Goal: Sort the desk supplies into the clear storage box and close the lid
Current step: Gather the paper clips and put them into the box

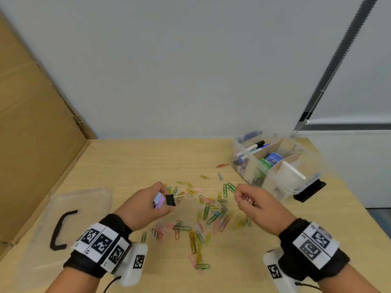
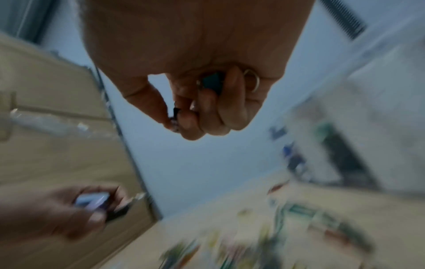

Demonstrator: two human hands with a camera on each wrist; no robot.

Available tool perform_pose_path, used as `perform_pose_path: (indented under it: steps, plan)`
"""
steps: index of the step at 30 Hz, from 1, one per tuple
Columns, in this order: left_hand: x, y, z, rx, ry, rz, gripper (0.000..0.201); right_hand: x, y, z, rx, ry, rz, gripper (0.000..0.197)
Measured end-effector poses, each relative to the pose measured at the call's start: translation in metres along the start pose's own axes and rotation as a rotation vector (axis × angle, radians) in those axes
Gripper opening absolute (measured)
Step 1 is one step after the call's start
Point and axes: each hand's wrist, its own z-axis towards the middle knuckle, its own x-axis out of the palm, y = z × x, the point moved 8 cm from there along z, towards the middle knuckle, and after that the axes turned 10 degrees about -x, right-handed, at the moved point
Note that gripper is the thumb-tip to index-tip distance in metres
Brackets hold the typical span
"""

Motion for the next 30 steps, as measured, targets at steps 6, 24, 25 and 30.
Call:
perform_pose_path:
  steps: [6, 24, 25, 30]
  plan:
    - [0.040, -0.061, 0.016, 0.042, 0.030, -0.083, 0.026, -0.130, -0.065, -0.005, 0.131, -0.432, -0.035, 0.035]
    - [0.076, -0.090, 0.022, 0.003, 0.034, -0.087, 0.030, -0.160, -0.157, -0.018, 0.284, -0.356, -0.564, 0.027]
    - [0.076, -0.095, 0.021, 0.013, 0.034, -0.081, 0.029, -0.165, -0.157, -0.025, 0.258, -0.449, -0.602, 0.022]
    - [0.084, -0.172, 0.020, 0.149, 0.052, -0.041, 0.029, -0.155, -0.185, -0.058, 0.325, -0.649, -0.331, 0.044]
